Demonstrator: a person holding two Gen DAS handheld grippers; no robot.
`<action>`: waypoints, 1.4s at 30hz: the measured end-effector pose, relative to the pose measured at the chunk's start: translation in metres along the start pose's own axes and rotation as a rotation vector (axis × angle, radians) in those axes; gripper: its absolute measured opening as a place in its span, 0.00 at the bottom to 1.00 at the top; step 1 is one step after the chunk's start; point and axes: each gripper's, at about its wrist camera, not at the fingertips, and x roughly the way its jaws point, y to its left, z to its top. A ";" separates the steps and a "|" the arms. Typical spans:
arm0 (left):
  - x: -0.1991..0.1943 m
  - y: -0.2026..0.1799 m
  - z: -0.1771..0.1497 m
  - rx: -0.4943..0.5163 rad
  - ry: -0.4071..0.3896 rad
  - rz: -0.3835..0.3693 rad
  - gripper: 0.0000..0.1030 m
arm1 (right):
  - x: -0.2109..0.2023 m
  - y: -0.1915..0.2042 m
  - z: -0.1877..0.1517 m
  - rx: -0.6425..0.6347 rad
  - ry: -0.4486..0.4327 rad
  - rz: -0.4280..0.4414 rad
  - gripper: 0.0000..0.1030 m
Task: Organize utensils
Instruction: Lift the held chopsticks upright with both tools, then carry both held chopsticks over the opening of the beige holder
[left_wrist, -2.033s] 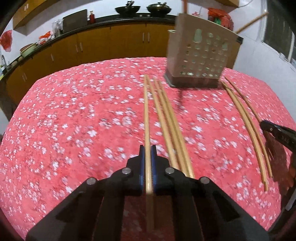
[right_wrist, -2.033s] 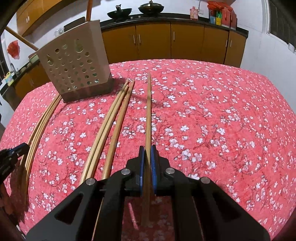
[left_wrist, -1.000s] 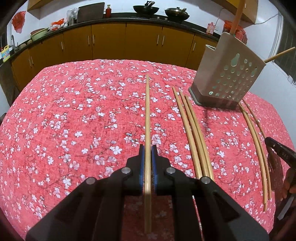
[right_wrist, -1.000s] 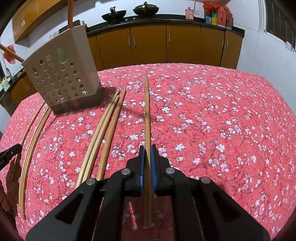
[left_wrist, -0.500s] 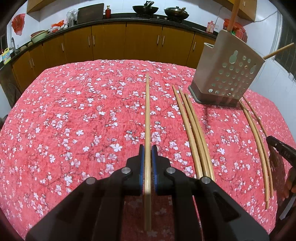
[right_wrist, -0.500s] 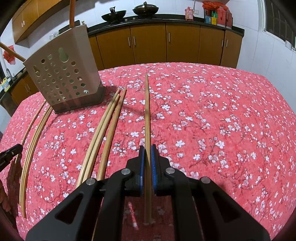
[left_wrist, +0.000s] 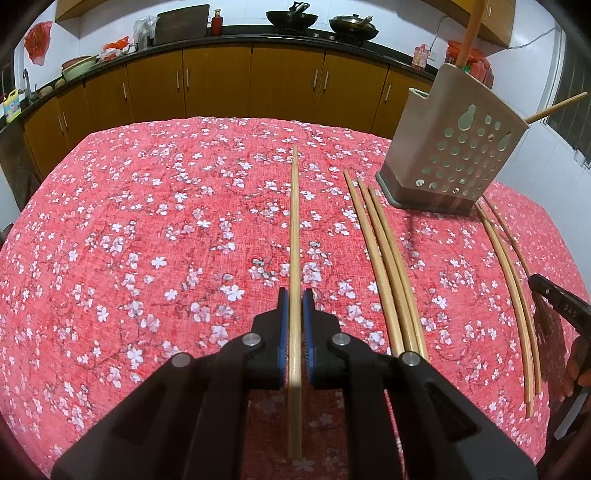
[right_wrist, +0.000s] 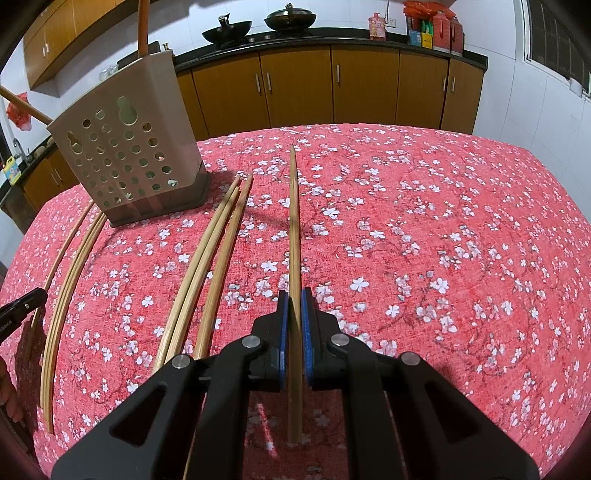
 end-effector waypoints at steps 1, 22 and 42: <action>0.000 0.000 0.000 0.000 0.000 0.001 0.10 | 0.000 0.000 0.000 0.000 0.000 0.000 0.08; -0.057 -0.009 0.004 0.054 -0.058 0.002 0.08 | -0.084 -0.007 0.014 0.005 -0.187 0.026 0.07; -0.151 -0.022 0.053 0.053 -0.349 -0.043 0.07 | -0.146 0.003 0.043 -0.008 -0.415 0.043 0.07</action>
